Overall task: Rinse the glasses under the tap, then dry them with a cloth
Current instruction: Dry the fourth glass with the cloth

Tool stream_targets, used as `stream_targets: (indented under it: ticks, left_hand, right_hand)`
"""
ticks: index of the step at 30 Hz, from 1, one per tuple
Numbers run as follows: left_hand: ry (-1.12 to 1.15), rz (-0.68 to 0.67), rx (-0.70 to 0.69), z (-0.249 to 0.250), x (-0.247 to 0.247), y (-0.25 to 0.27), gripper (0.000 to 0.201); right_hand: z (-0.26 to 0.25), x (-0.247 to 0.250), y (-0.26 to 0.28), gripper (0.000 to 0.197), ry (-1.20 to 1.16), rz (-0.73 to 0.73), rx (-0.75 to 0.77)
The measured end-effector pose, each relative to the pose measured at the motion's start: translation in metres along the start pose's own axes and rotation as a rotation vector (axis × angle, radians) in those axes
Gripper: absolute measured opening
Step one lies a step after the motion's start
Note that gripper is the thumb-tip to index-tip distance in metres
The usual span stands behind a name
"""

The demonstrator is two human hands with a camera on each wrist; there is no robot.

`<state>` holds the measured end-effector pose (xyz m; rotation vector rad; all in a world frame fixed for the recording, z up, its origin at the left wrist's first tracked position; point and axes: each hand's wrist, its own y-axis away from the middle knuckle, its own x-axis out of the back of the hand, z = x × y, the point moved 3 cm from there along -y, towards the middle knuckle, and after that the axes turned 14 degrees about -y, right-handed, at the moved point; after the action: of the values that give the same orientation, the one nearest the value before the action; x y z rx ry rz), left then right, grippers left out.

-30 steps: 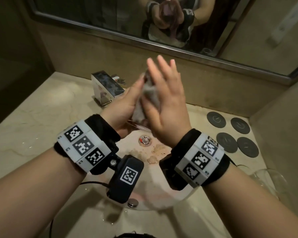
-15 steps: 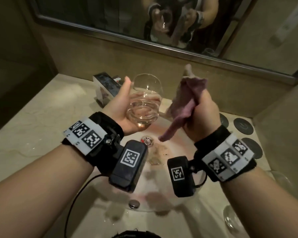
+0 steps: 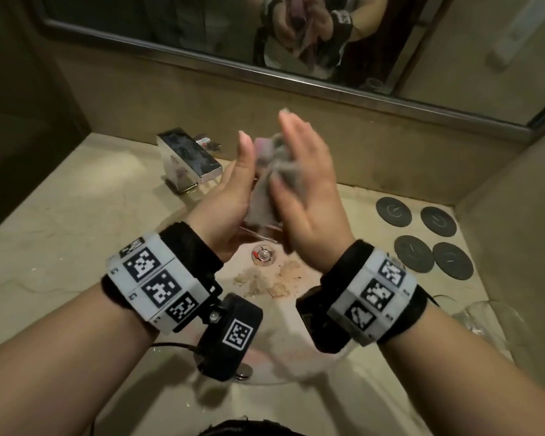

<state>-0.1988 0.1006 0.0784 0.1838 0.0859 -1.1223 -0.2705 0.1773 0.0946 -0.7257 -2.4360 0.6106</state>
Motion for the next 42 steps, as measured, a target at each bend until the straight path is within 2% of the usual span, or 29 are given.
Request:
stream_targets:
  ticks: [1,2,3,4,5,7,8,10,12,14,15,17,19,20,22,24,25,30,32,33,36,38,40,42]
  left_hand:
    - [-0.051,0.010,0.004,-0.001,0.002,0.000,0.101]
    - [-0.075,0.025,0.002,-0.002,0.004,0.000,0.110]
    - [-0.075,0.033,-0.006,-0.002,0.004,0.000,0.112]
    - [-0.042,0.013,-0.009,-0.001,0.001,0.000,0.108]
    - [0.006,-0.022,-0.011,0.003,-0.003,0.001,0.097]
    - [0.113,-0.082,0.004,0.010,-0.010,0.002,0.062]
    - [0.157,-0.064,0.039,0.009,-0.008,0.000,0.059]
    - [0.250,0.004,0.105,0.004,0.002,-0.003,0.070]
    - [0.327,0.051,0.156,-0.001,0.009,-0.005,0.078]
    - [0.351,0.117,0.218,-0.008,0.013,-0.005,0.069]
    - [0.358,0.132,0.238,-0.012,0.014,-0.004,0.062]
    - [0.376,0.125,0.259,-0.017,0.012,-0.003,0.053]
    - [0.379,0.088,0.230,-0.017,0.008,-0.002,0.052]
    - [0.370,0.060,0.193,-0.015,0.005,0.000,0.051]
    - [0.346,-0.001,0.139,-0.011,-0.001,0.002,0.057]
    - [0.287,-0.001,0.110,-0.013,-0.004,0.003,0.062]
    - [0.275,-0.010,0.106,-0.014,-0.004,0.003,0.064]
    - [0.341,-0.233,0.109,-0.013,-0.004,0.004,0.092]
    - [0.404,-0.265,0.128,-0.016,-0.002,0.001,0.103]
    - [0.450,-0.266,0.121,-0.017,-0.001,0.000,0.100]
    - [0.540,-0.203,0.135,-0.019,0.001,-0.002,0.073]
    - [0.561,-0.084,0.195,-0.023,0.005,-0.003,0.069]
    - [0.572,0.019,0.222,-0.024,0.008,-0.004,0.065]
    - [0.521,0.027,0.220,-0.023,0.005,-0.004,0.056]
  right_hand:
    - [0.003,0.006,-0.008,0.040,-0.252,0.092,-0.186]
    - [0.012,0.009,-0.013,0.032,-0.570,0.198,-0.443]
    - [0.020,0.009,-0.014,0.030,-0.850,0.264,-0.685]
    - [0.026,0.008,-0.012,0.033,-1.011,0.276,-0.837]
    - [0.031,0.006,-0.009,0.035,-1.064,0.268,-0.910]
    - [0.037,0.001,-0.002,0.036,-1.092,0.270,-0.935]
    - [0.039,0.000,0.001,0.035,-1.117,0.310,-0.938]
    - [0.041,0.005,0.004,0.034,-1.121,0.389,-0.891]
    - [0.038,0.012,0.005,0.043,-1.105,0.441,-0.806]
    - [0.030,0.014,0.006,0.058,-0.962,0.392,-0.675]
    - [0.021,0.011,0.006,0.063,-0.817,0.298,-0.554]
    - [0.004,0.004,0.009,0.069,-0.383,0.058,-0.223]
    - [-0.001,-0.005,0.014,0.063,0.080,-0.156,0.106]
    - [-0.002,-0.009,0.017,0.059,0.235,-0.233,0.232]
    - [-0.001,-0.011,0.020,0.054,0.406,-0.314,0.353]
    - [-0.002,-0.006,0.013,0.052,0.418,-0.253,0.338]
    - [-0.003,-0.002,0.006,0.052,0.326,-0.197,0.259]
    - [0.013,0.020,-0.015,0.031,-0.552,0.097,-0.522]
    - [0.027,0.024,-0.013,0.035,-0.778,0.270,-0.723]
    - [0.032,0.027,-0.012,0.037,-0.830,0.345,-0.768]
    - [0.032,0.038,-0.007,0.037,-0.852,0.533,-0.753]
    - [0.022,0.039,-0.001,0.040,-0.831,0.530,-0.635]
    - [-0.001,0.029,0.004,0.053,-0.593,0.337,-0.352]
    - [-0.014,0.006,0.012,0.064,-0.143,-0.033,-0.044]
